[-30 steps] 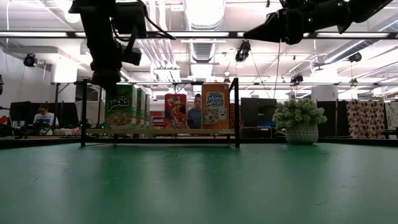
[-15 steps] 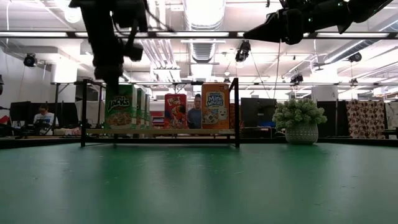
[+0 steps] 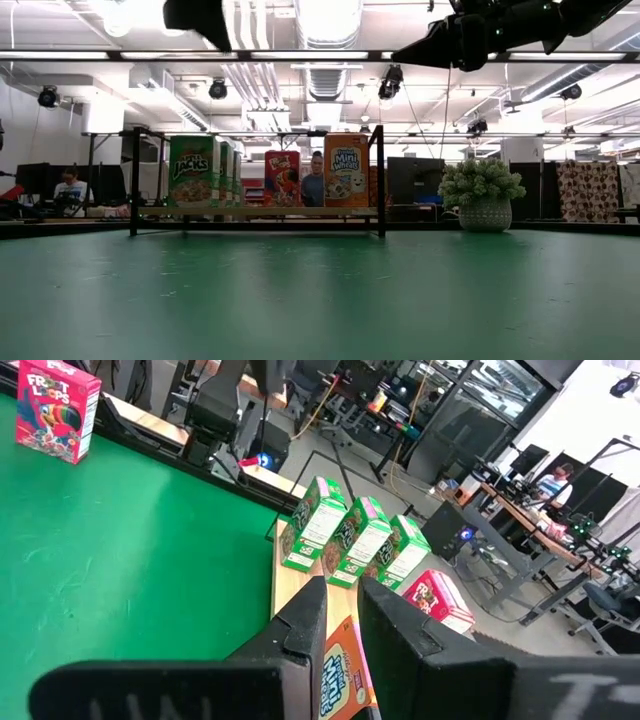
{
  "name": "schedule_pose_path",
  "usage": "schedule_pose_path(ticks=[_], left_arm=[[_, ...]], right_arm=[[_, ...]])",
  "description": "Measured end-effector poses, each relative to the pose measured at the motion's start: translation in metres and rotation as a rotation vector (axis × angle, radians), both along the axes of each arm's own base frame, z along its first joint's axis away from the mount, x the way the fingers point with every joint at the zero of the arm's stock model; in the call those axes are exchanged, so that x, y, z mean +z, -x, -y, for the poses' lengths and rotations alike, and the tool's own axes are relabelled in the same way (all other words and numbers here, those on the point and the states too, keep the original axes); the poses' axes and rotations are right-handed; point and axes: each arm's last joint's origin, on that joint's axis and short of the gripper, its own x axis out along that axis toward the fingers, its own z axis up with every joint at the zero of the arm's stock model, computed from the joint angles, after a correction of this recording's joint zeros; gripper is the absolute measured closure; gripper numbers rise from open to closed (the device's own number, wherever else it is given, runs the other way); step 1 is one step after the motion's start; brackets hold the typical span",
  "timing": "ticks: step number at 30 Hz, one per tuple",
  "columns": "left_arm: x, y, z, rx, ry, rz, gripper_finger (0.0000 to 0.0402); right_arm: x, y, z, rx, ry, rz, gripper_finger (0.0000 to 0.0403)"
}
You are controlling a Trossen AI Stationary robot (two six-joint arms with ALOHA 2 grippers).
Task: Stack cereal on shelf
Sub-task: Put the left red cereal box aligned with the other red cereal box on the shelf
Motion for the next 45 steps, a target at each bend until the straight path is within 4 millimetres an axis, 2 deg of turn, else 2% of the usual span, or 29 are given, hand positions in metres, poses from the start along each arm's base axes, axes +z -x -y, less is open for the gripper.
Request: schedule_pose_path(ticks=[4, 7, 11, 18, 24, 29, 33, 38, 45], left_arm=[[0.021, 0.006, 0.004, 0.053, 0.227, 0.077, 0.0402], [0.023, 0.010, 0.008, 0.172, 0.361, 0.080, 0.0402], [0.014, 0.015, 0.024, 0.367, 0.507, 0.021, 0.0402], [-0.021, 0.026, 0.083, 0.541, 0.618, -0.146, 0.0402], [-0.050, 0.051, 0.132, 0.741, 0.690, -0.261, 0.0402], [-0.063, 0.074, 0.160, 0.863, 0.697, -0.303, 0.0402], [-0.067, 0.084, 0.170, 0.910, 0.693, -0.307, 0.0399], [-0.074, 0.086, 0.179, 0.918, 0.655, -0.319, 0.0373], [-0.086, 0.080, 0.187, 0.917, 0.600, -0.343, 0.0287]], right_arm=[[0.000, 0.000, 0.000, 0.000, 0.000, 0.000, 0.0351], [0.000, 0.000, 0.000, 0.001, 0.000, -0.001, 0.0351], [0.000, 0.000, 0.000, 0.002, 0.000, 0.000, 0.0351], [0.000, 0.000, 0.000, 0.001, 0.001, -0.001, 0.0351], [0.000, 0.000, 0.000, 0.002, 0.001, 0.000, 0.0351], [0.000, 0.000, 0.000, 0.002, 0.000, 0.000, 0.0351], [0.000, 0.000, 0.000, 0.006, -0.012, 0.001, 0.0351], [0.000, 0.000, 0.000, 0.006, -0.034, 0.004, 0.0351], [-0.001, 0.000, 0.000, 0.004, -0.047, 0.000, 0.0351]])
